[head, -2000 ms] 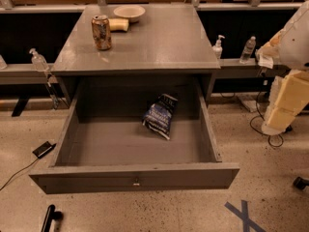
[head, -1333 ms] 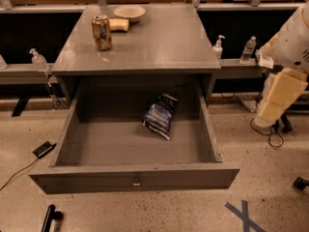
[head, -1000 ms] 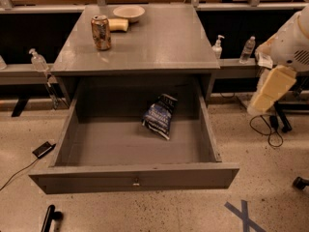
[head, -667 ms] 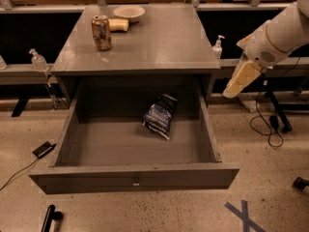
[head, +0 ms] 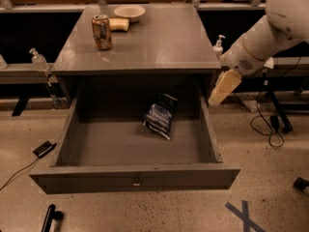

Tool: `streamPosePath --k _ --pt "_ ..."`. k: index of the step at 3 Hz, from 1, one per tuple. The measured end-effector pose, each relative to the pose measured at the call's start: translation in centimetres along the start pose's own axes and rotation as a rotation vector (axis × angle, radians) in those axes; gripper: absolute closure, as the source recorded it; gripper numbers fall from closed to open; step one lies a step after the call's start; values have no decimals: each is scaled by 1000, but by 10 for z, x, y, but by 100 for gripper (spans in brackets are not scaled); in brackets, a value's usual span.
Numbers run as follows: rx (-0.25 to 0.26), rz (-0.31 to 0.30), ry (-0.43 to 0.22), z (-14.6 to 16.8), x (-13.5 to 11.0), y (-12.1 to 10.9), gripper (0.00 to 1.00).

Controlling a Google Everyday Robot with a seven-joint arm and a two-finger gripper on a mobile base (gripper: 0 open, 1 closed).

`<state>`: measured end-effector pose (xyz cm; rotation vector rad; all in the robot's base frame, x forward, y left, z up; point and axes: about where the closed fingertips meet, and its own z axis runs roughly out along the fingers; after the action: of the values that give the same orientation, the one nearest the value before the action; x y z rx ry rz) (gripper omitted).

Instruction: Pick blue chip bag from top drawer and place on counter

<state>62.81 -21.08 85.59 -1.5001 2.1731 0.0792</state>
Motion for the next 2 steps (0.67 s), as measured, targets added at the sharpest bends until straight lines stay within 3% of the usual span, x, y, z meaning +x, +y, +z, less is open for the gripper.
streamPosePath --k 1,2 --pt "-116 101 -12 65 6 27 0" --pt "-128 182 -97 122 10 46 0"
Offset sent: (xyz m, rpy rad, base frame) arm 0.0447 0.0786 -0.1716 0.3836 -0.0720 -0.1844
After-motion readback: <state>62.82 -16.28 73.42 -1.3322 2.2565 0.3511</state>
